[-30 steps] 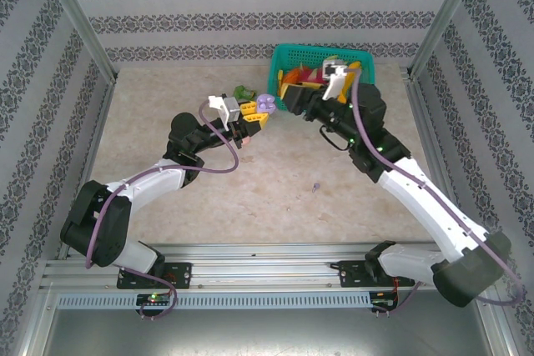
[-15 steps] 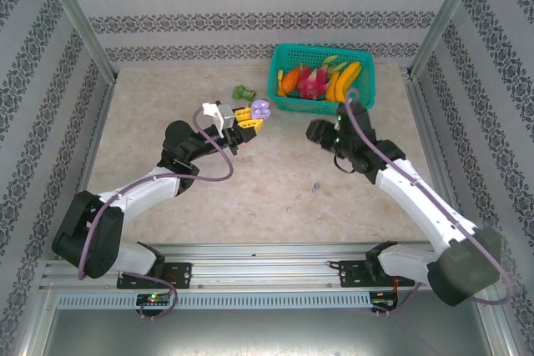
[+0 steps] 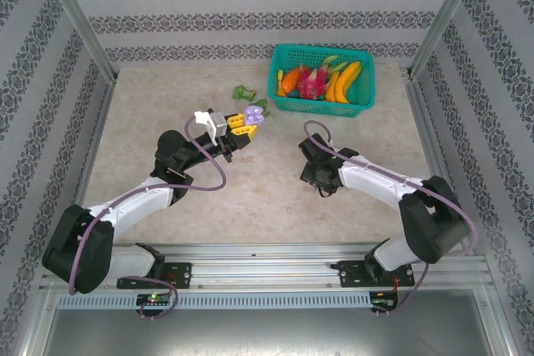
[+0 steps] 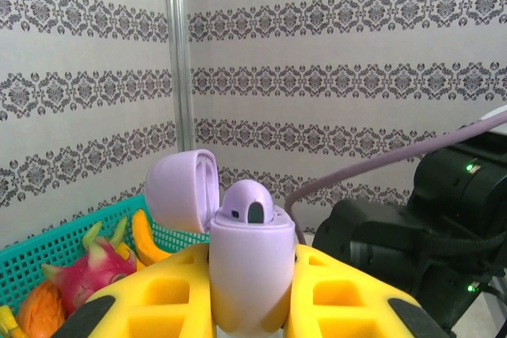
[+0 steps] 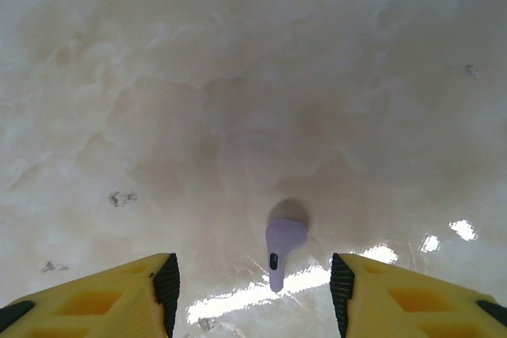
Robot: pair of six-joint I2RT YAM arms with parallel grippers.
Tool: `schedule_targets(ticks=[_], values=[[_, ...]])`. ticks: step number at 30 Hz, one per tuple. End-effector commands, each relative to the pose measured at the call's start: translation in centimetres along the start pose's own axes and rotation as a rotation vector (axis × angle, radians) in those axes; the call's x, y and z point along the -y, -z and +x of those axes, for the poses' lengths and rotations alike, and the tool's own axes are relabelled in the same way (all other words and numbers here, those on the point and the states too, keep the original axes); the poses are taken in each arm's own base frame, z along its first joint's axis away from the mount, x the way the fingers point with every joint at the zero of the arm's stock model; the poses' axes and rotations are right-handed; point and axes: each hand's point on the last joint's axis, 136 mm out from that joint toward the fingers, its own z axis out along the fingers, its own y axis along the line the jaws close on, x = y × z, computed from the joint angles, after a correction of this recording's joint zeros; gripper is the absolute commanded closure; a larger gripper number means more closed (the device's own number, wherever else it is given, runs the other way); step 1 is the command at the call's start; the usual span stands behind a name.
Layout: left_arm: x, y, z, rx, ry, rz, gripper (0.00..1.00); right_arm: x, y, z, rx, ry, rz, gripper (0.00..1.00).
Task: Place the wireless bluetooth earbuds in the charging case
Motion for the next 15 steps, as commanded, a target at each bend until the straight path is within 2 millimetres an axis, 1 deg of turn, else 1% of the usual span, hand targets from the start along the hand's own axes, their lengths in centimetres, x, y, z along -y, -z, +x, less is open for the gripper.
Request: schedule_targets(ticks=[1, 5, 11, 15], values=[[0.1, 0.5, -1.0, 0.030, -0.007, -0.014, 1.00, 0.7, -0.3, -0.7, 0.062, -0.052, 0.081, 0.46], [0.0, 0.5, -0.9, 0.029, -0.007, -0.016, 1.00, 0.8, -1.2, -0.4, 0.060, -0.057, 0.126, 0.50], [-0.1, 0.4, -0.8, 0.028, -0.012, -0.018, 1.00, 1.0, -2.3, 0.2, 0.038, -0.057, 0.149, 0.57], [-0.1, 0.4, -0.7, 0.027, -0.012, -0.019, 1.00, 1.1, -2.7, 0.6, 0.020, -0.062, 0.152, 0.58]])
